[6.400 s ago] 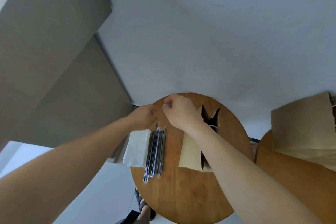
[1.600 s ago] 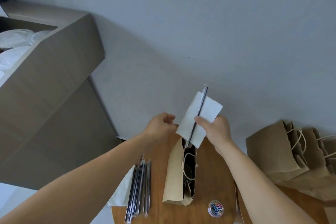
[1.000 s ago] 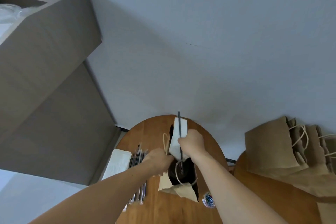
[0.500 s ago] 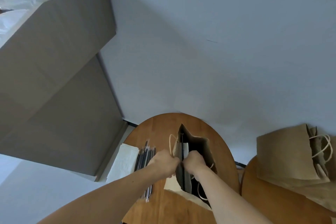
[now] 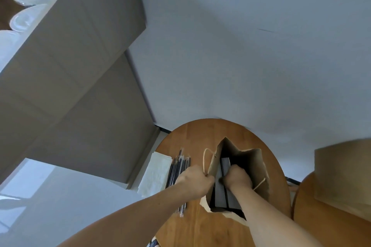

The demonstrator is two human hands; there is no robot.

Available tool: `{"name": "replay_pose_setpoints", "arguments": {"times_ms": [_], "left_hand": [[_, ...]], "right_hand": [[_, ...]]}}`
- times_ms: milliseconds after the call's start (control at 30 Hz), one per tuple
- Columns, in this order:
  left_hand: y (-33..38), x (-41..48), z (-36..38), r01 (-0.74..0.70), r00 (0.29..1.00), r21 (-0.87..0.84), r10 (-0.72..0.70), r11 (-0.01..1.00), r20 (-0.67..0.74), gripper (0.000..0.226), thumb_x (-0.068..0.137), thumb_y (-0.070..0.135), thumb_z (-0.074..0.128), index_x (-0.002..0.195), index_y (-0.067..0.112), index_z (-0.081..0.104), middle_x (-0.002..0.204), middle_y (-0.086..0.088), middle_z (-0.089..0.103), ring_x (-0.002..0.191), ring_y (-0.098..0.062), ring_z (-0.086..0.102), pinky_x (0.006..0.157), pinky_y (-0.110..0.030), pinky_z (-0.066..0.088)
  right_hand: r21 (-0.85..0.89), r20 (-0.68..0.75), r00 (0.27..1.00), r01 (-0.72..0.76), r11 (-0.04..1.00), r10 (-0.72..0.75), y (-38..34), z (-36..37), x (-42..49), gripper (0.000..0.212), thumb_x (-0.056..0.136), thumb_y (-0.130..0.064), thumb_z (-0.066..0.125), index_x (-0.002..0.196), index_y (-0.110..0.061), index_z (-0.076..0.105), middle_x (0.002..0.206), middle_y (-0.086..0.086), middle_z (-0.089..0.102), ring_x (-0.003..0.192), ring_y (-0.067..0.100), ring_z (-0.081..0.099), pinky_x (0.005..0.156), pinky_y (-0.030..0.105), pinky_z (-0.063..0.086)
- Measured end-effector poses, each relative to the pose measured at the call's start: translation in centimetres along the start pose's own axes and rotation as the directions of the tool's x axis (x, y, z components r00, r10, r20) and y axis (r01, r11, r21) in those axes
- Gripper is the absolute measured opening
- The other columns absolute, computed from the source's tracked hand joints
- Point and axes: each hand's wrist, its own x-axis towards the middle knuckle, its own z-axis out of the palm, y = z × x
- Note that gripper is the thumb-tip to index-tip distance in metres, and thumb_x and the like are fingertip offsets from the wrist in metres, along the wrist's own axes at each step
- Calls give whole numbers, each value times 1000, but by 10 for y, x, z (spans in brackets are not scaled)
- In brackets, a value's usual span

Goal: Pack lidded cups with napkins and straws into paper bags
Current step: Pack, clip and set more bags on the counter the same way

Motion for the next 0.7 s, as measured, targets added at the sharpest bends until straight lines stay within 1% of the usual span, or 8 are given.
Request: {"name": "replay_pose_setpoints", "arguments": {"times_ms": [167, 333, 433, 500, 567, 600, 633, 700], "left_hand": [[1, 1, -2, -35, 999, 4, 35, 999, 17, 25, 90, 36, 53, 90, 14, 66, 78, -5, 62, 85, -26, 71, 79, -39, 61], [2, 2, -1, -77, 996, 12, 76, 997, 51, 26, 93, 32, 53, 100, 10, 66, 89, -13, 67, 87, -27, 70, 81, -39, 60], [4, 3, 0, -97, 993, -24, 99, 995, 62, 26, 92, 28, 54, 102, 7, 64, 81, -10, 60, 76, -26, 66, 72, -37, 56], [7, 4, 2, -106, 992, -55, 110, 993, 69, 24, 91, 27, 55, 101, 7, 62, 77, -8, 57, 67, -23, 57, 66, -34, 50], [10, 6, 4, -142, 984, -73, 149, 987, 94, 25, 90, 26, 56, 113, 16, 59, 73, -6, 57, 65, -21, 55, 66, -31, 47], [12, 6, 5, -163, 979, -76, 171, 984, 113, 35, 90, 27, 56, 123, 18, 57, 76, -5, 59, 67, -20, 57, 68, -30, 48], [13, 6, 7, -187, 972, -77, 196, 979, 133, 45, 90, 27, 56, 133, 18, 53, 85, -6, 63, 75, -20, 61, 73, -31, 51], [12, 6, 11, -216, 960, -79, 226, 973, 164, 56, 88, 31, 58, 142, 21, 47, 113, -7, 64, 98, -22, 63, 88, -34, 53]], "right_hand": [[-53, -89, 988, 124, 991, -128, -19, -24, -20, 13, 91, -15, 60, 101, -17, 54, 88, -1, 61, 91, 22, 66, 77, 32, 54], [-71, -177, 959, 212, 975, -222, -28, -74, -48, 15, 89, -23, 60, 103, -17, 63, 75, -8, 54, 63, 11, 53, 48, 23, 39], [-77, -329, 909, 246, 966, -257, -16, -103, -63, 28, 92, -34, 55, 117, -23, 62, 101, -6, 67, 87, 17, 63, 59, 25, 45], [39, -363, 909, 236, 971, -206, 0, -115, -64, 39, 93, -37, 53, 129, -23, 58, 119, -6, 65, 102, 19, 62, 69, 26, 42], [225, -299, 945, 201, 953, -129, 17, -119, -62, 32, 93, -40, 50, 119, -24, 60, 114, -5, 63, 97, 18, 59, 75, 28, 39], [317, -253, 963, 174, 932, -94, 25, -116, -60, 19, 94, -40, 47, 103, -28, 59, 99, -7, 60, 86, 15, 56, 75, 30, 38], [385, -210, 976, 142, 912, -64, 32, -112, -59, 14, 95, -40, 44, 87, -32, 51, 85, -10, 52, 74, 12, 52, 71, 31, 39], [493, -93, 996, 59, 868, -14, 42, -99, -60, 18, 98, -39, 40, 85, -29, 47, 80, -6, 51, 72, 14, 54, 67, 35, 48]]}}
